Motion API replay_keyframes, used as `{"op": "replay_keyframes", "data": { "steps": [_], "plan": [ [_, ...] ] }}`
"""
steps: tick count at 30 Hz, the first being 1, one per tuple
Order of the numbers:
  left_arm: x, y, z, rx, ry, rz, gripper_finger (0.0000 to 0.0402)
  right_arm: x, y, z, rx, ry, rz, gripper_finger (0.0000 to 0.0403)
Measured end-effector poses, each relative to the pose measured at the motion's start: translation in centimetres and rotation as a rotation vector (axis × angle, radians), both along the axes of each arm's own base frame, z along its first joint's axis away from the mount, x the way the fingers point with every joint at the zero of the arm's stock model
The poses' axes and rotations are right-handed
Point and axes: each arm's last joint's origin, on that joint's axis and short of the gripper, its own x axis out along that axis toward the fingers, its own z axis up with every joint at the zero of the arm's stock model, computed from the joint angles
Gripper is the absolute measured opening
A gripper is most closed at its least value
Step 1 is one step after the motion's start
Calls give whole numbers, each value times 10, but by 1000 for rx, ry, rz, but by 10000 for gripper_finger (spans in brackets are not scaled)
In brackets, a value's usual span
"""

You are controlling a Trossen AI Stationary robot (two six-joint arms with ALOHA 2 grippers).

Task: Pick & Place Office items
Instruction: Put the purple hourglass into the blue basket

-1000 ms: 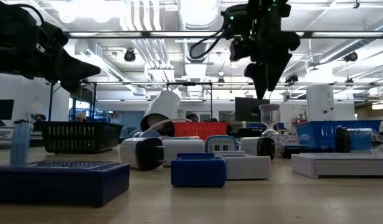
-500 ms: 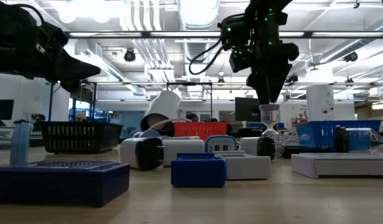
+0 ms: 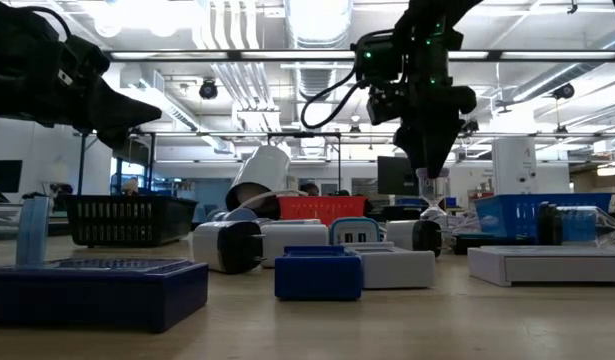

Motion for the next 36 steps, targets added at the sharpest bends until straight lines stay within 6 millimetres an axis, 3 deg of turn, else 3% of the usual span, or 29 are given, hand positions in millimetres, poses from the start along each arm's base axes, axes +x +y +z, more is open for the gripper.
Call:
{"op": "replay_keyframes", "data": {
  "steps": [7,23,29,36],
  "plan": [
    [0,0,0,0,0,0,0,-1,-1,-1,-19,10,-11,306],
    [0,0,0,3,1,0,0,-4,0,-4,-30,34,28,195],
    [0,0,0,4,1,1,0,-5,1,17,-24,51,31,195],
    [0,0,0,4,1,2,0,-24,8,63,-22,-91,12,195]
  ]
}}
